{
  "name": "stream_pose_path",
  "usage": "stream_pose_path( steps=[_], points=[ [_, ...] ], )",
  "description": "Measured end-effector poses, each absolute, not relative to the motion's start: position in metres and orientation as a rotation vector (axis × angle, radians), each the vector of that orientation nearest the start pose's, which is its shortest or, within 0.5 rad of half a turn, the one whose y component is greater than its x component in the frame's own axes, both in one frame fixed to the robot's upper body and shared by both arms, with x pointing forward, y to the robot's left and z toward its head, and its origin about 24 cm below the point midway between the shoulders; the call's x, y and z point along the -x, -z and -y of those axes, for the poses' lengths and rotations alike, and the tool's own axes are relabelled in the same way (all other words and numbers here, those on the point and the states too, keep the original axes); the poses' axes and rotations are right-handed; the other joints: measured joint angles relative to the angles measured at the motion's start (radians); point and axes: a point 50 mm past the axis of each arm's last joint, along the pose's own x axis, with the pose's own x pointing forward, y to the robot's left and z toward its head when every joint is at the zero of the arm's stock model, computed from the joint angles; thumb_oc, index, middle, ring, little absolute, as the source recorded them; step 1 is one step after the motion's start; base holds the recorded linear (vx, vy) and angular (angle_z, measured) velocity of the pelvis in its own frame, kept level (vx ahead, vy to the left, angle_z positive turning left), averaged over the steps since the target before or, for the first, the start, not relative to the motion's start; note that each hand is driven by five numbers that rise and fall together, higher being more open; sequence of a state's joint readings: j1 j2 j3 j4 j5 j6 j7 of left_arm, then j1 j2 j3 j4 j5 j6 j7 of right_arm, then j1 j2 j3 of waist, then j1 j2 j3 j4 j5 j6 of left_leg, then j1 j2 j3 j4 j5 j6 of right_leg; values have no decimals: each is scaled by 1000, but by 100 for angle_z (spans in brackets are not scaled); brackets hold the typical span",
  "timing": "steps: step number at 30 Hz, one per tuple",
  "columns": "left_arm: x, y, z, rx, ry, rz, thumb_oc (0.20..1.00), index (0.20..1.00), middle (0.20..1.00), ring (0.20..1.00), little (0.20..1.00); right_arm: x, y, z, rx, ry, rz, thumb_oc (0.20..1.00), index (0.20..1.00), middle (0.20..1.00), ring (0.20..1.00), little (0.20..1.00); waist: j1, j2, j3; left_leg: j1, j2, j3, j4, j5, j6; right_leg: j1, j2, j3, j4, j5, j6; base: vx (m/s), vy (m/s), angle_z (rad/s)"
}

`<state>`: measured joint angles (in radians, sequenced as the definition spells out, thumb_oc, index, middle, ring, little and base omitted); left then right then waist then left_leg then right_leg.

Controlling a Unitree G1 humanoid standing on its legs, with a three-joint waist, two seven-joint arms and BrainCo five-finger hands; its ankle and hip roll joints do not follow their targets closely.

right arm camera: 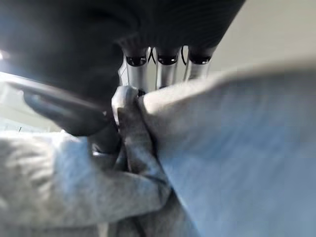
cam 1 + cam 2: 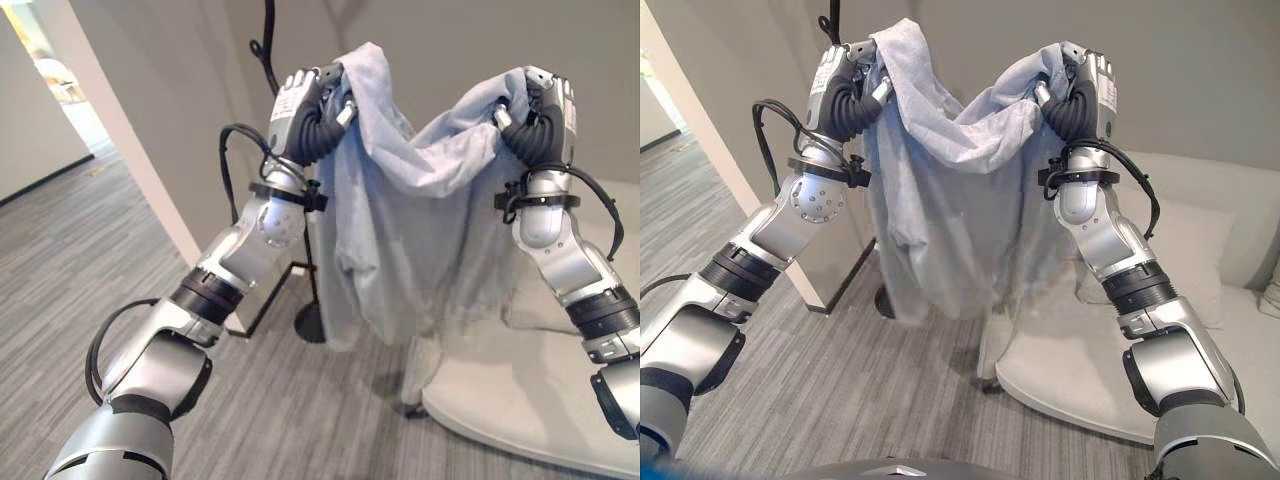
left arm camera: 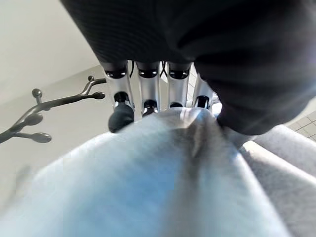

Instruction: Hang the clothes on the sofa on the clothes rack.

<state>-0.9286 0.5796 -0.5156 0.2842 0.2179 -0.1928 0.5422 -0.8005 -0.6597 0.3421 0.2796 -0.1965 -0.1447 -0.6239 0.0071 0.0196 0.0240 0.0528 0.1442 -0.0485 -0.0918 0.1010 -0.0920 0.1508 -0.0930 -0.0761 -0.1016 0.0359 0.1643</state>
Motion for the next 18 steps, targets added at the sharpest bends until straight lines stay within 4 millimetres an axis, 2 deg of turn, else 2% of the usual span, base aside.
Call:
stream_pose_path(
  steps=[2, 3, 6, 7, 8, 9, 11, 13, 14, 15, 16, 17, 18],
  points=[
    [-345, -258, -116, -751, -87, 968, 200, 200, 200, 200, 200, -343, -252, 185, 746, 363, 869, 200, 200, 200, 200, 200, -2, 1, -7, -56, 5, -28, 63, -8, -28, -15, 11, -21, 4, 4, -15, 4, -3, 27],
    [-345, -256, -115, -748, -83, 963, 200, 200, 200, 200, 200, -344, -249, 182, 757, 342, 865, 200, 200, 200, 200, 200, 1, 2, -7, -83, 8, -48, 96, -9, -29, -21, 18, -35, 4, 5, -23, 5, 112, 27],
    [-345, -256, -116, -748, -84, 962, 200, 200, 200, 200, 200, -344, -245, 173, 771, 300, 872, 200, 200, 200, 200, 200, 18, 6, -7, -108, 19, -44, 93, -17, -30, -38, 0, -37, 4, 18, -44, 78, 267, 8],
    [-345, -256, -116, -748, -85, 963, 200, 200, 200, 200, 200, -344, -245, 172, 772, 292, 875, 200, 200, 200, 200, 200, 20, 1, -4, -127, 17, -39, 96, -17, -31, -44, -8, -36, 4, 20, -46, 73, 158, 5],
    [-346, -257, -117, -749, -88, 966, 200, 200, 200, 200, 200, -344, -245, 171, 773, 287, 879, 200, 200, 200, 200, 200, 15, -18, 8, -150, 12, -30, 113, -20, -34, -53, -22, -38, 4, 24, -53, 155, 292, 4],
    [-346, -260, -117, -751, -92, 975, 200, 200, 200, 200, 200, -344, -246, 170, 771, 283, 885, 200, 200, 200, 200, 200, 18, -40, 21, -174, 17, -35, 107, -21, -35, -75, -53, -35, 4, 23, -51, 175, 315, 9],
    [-348, -262, -115, -761, -88, 975, 200, 200, 200, 200, 200, -344, -248, 172, 777, 292, 886, 200, 200, 200, 200, 200, 6, -48, 27, -212, 45, -43, 94, -32, -51, -80, -86, -29, 4, 17, -43, 238, 444, 24],
    [-352, -262, -111, -791, -75, 972, 200, 200, 200, 200, 200, -344, -251, 176, 793, 304, 893, 200, 200, 200, 200, 200, 2, -47, 26, -250, 90, -28, 69, -36, -58, -72, -130, -23, 2, -1, -16, 243, 496, 30],
    [-352, -264, -110, -788, -78, 977, 200, 200, 200, 200, 200, -344, -254, 176, 795, 306, 902, 200, 200, 200, 200, 200, 9, -31, 24, -242, 104, -19, 75, -65, -48, -70, -143, -13, 0, -5, 10, 252, 532, -3],
    [-352, -267, -110, -792, -79, 992, 200, 200, 200, 200, 200, -342, -256, 175, 778, 309, 912, 200, 200, 200, 200, 200, 25, -43, 30, -245, 81, 8, 102, 20, -101, -54, -199, 1, 2, -2, 36, 271, 545, -30],
    [-351, -268, -111, -794, -83, 994, 200, 200, 200, 200, 200, -341, -253, 171, 763, 296, 912, 200, 200, 200, 200, 200, 26, -78, 34, -247, 40, 22, 130, 25, -97, -60, -249, 0, 6, -11, 35, 242, 531, -28],
    [-351, -268, -113, -805, -87, 994, 200, 200, 200, 200, 200, -340, -249, 166, 750, 277, 909, 200, 200, 200, 200, 200, 31, -96, 37, -252, 18, 40, 135, 26, -95, -64, -272, -8, 17, -23, 42, 201, 383, -4],
    [-351, -269, -113, -815, -89, 997, 200, 200, 200, 200, 200, -339, -249, 165, 740, 274, 912, 200, 200, 200, 200, 200, 19, -114, 34, -264, -2, 32, 155, 11, -69, -59, -262, -14, 39, -11, 35, 205, 501, 4]
  ],
)
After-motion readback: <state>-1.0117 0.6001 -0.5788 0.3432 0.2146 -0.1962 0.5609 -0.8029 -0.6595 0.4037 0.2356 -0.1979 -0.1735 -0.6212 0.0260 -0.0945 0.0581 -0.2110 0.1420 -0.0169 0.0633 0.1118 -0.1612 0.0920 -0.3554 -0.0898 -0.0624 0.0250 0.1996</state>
